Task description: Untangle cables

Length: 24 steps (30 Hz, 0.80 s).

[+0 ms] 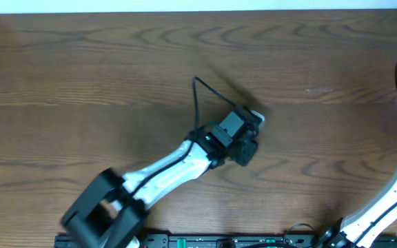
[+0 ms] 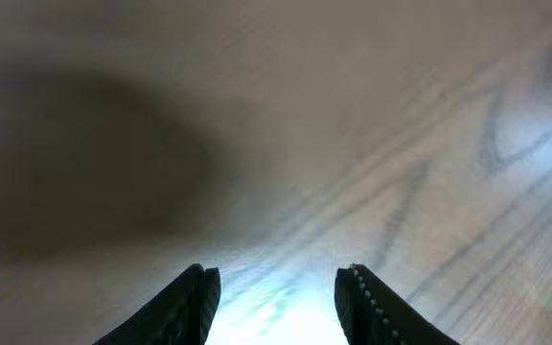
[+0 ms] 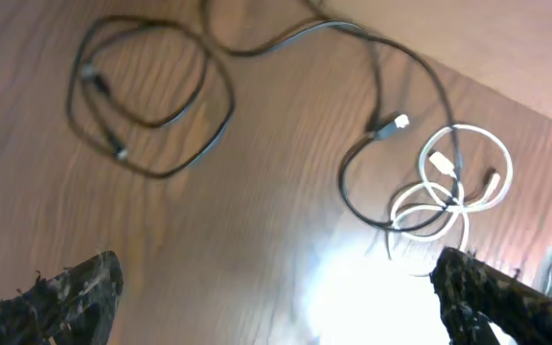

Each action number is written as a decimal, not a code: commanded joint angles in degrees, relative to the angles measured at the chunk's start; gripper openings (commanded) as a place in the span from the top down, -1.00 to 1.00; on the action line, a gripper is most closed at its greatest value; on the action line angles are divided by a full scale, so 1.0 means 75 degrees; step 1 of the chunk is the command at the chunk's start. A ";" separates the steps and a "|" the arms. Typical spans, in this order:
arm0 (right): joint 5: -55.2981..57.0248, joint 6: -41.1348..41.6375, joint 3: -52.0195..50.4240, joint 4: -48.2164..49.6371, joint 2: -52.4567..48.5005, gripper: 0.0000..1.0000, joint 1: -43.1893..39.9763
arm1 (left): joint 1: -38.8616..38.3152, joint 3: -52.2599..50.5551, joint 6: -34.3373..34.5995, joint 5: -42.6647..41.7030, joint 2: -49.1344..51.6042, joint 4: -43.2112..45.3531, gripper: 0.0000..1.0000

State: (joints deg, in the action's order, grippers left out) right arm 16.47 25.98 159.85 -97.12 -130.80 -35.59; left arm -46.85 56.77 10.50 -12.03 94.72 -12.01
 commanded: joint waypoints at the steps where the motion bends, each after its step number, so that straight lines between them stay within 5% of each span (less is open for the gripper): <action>1: -0.0399 -0.0641 0.0015 -0.0026 0.0597 -0.99 0.0662 | 0.0318 -0.0038 -0.0020 0.1684 -0.1326 -0.0446 0.10; 15: -0.0216 -0.0726 -0.0525 -0.0029 0.1116 -0.98 0.3675 | 0.2792 -0.0038 -0.0108 0.1699 -0.4240 -0.2620 0.07; 24: -0.0216 -0.0761 -0.1682 -0.0026 0.1113 -0.99 0.4727 | 0.4505 -0.0038 -0.0099 0.1693 -0.4843 -0.2716 -0.15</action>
State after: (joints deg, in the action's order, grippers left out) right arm 14.52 21.17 149.67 -97.19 -122.72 -2.15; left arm -16.60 56.75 10.33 0.32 58.98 -32.38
